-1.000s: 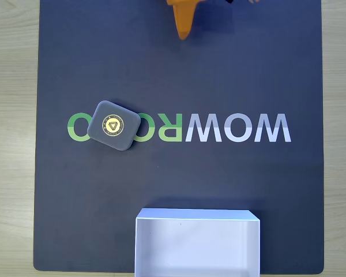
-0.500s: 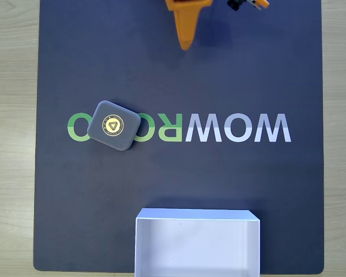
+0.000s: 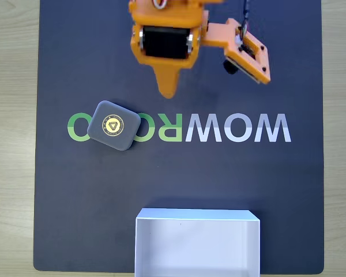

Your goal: Grab the usb to bin

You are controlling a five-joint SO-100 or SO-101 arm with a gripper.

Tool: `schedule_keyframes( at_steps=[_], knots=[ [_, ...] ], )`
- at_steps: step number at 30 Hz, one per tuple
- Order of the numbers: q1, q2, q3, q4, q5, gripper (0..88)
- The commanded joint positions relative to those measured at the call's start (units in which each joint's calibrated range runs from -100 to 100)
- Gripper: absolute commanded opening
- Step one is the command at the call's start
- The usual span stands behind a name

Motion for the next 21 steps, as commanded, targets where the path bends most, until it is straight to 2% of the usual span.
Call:
schedule_keyframes(
  at_steps=[1, 9, 16, 21],
  knots=[
    [3.16, 7.58, -12.35, 5.36, -2.35, 1.0],
    [12.58, 17.58, -23.91, 19.42, -3.93, 1.7],
    [21.67, 21.99, -25.81, 19.42, -3.46, 1.8],
    [22.43, 29.03, -32.58, 19.42, -3.35, 1.8]
  ],
)
